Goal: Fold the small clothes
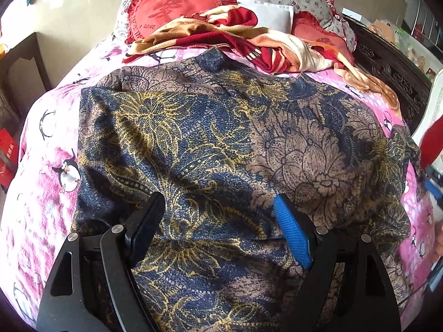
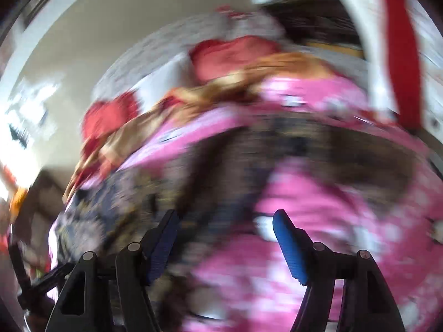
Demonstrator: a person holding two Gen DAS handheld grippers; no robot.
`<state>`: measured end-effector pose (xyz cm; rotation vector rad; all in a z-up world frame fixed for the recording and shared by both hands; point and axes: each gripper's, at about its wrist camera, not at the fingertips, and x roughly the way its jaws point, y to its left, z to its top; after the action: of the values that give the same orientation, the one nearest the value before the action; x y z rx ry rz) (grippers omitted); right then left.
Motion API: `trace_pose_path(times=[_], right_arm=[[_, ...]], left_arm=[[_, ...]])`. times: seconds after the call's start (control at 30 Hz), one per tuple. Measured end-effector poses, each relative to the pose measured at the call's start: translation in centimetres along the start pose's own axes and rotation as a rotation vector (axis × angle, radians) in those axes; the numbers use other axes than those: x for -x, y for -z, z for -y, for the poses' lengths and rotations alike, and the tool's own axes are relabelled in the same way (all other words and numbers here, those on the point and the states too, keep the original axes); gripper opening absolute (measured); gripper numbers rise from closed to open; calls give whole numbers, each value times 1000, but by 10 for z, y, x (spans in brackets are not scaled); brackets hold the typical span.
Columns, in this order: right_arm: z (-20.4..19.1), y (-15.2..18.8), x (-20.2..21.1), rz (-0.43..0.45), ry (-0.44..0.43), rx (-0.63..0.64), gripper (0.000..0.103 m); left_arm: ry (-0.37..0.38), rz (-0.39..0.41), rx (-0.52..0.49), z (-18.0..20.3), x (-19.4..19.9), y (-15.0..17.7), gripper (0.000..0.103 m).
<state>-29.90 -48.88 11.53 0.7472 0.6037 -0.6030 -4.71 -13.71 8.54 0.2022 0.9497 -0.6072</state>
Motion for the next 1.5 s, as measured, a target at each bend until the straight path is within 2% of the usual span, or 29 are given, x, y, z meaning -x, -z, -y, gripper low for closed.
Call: trace_pose_path(times=[0.1,0.13,0.2,0.27,0.33,0.43,0.47,0.5,0.53,0.57,0.63,0.67,0.87,0.97,1.03,1.1,1.17,1.3,1.47,1.5], right_arm=[[70,-3,7,-17,115,-205,68],[97,-2,11,2,159,-302,68],[127,-2,14,37,194,-401,68],[144,-6,7,42,204,-442,68],[145,-11,-5,34,181,-438,68],[144,-18,-25,47,243,-431,68],[143,-20,-24,69,256,-436,64],[144,-23,-23,80,266,-435,48],[141,-27,-23,85,283,-419,21],[140,-30,-19,84,273,-396,5],[141,-35,0,106,234,-373,5],[140,-40,18,145,222,-347,5],[117,-88,166,417,151,-238,5],[87,-112,215,425,78,-157,5],[55,-127,232,370,-48,-79,5],[15,-133,238,311,-136,16,5],[-40,-131,233,249,-237,137,5],[-140,-116,185,111,-385,289,5],[-287,-57,68,-125,-504,457,5],[-306,-44,50,-154,-522,474,5]], left_arm=[[6,-9,7,1,0,1,81],[7,-11,7,1,0,2,81],[3,-15,4,3,0,4,81],[-3,-25,-4,5,-2,6,81],[-10,-30,-11,6,-3,8,81],[-17,-34,-18,8,-2,9,81],[-17,-32,-18,8,-1,9,81],[-18,-30,-21,8,0,10,81],[-20,-28,-24,8,2,9,81],[-23,-25,-28,7,4,9,81],[-26,-9,-30,3,10,8,81],[-30,-1,-26,0,12,8,81],[-24,13,36,-22,21,5,81],[-18,25,56,-29,26,6,81],[-13,34,65,-34,30,6,81],[-12,42,70,-39,34,5,81],[-14,58,77,-45,39,3,81],[-5,86,119,-62,49,-1,81],[4,119,181,-90,61,-3,81],[1,124,194,-97,63,-3,81]])
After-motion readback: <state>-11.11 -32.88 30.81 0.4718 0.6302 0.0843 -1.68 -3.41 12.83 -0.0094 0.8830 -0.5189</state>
